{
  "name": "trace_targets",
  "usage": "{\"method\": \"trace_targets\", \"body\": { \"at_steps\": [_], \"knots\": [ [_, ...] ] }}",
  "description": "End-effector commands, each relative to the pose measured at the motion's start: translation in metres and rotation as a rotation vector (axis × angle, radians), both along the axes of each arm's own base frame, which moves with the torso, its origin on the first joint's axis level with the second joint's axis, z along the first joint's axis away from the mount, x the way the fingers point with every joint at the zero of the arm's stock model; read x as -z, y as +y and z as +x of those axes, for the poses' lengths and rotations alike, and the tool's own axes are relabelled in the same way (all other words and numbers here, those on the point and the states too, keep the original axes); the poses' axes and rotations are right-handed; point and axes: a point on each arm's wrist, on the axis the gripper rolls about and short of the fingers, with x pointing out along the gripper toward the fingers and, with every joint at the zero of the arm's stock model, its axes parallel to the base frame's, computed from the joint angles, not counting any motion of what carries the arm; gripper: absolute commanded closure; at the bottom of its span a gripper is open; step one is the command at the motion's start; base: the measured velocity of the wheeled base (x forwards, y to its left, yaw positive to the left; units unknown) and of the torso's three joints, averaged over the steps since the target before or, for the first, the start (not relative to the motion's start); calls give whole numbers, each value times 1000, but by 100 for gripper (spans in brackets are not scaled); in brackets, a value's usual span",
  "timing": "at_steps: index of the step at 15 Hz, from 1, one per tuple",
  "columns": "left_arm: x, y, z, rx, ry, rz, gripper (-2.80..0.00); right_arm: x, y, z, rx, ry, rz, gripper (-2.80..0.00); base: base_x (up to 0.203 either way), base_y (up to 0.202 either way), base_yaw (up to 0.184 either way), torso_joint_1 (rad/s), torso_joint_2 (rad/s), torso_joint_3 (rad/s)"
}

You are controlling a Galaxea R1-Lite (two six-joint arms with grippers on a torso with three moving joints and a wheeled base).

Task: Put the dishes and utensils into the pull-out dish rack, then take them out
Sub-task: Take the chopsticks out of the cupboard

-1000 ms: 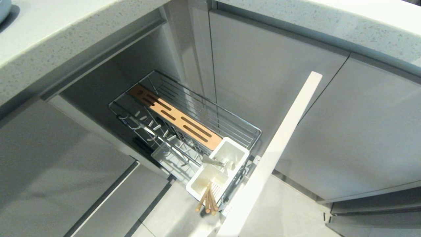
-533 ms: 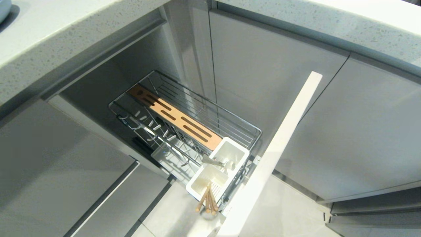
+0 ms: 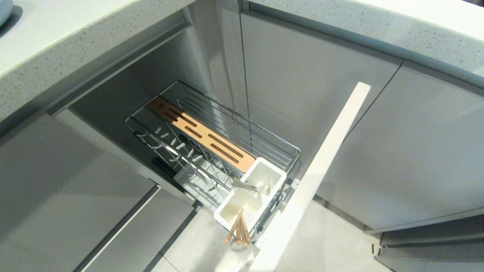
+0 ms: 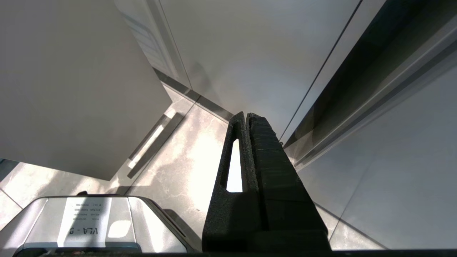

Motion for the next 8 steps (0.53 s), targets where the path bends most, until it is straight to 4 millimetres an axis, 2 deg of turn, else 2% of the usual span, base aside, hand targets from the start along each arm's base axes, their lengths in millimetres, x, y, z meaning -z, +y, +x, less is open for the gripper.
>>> {"method": "trace_targets", "body": {
  "at_steps": [1, 8],
  "knots": [
    [1, 1, 0, 0, 3, -9, -280, 0, 0, 0, 0, 1, 0, 0, 0, 0, 0, 0, 0, 0],
    [0, 0, 0, -3, 0, -7, -280, 0, 0, 0, 0, 1, 0, 0, 0, 0, 0, 0, 0, 0]
  ]
}}
